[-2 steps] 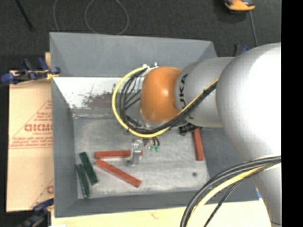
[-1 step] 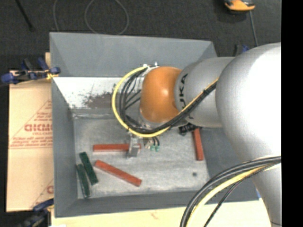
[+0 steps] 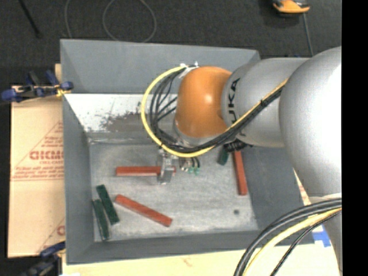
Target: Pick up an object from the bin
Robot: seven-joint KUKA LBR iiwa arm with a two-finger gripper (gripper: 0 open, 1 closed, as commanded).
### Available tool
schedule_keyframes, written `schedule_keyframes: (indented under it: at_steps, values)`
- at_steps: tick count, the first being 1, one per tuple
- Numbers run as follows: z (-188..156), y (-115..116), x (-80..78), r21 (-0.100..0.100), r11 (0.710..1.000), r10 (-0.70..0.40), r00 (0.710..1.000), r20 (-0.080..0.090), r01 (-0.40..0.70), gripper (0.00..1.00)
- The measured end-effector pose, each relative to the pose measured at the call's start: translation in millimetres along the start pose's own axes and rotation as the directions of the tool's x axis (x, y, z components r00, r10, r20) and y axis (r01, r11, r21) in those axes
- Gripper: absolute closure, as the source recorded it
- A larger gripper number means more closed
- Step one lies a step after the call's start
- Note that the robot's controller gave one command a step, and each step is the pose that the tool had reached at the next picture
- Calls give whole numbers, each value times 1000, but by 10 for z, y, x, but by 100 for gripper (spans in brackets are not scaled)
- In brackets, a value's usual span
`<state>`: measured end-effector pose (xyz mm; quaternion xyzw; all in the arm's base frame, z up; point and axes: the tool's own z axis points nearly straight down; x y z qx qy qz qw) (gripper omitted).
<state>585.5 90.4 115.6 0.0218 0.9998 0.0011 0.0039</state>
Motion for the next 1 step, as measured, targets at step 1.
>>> schedule_keyframes:
  at_steps: [1]
  values:
    - [-579,-2,-28,0,1000,3,1000,2,-3,100]
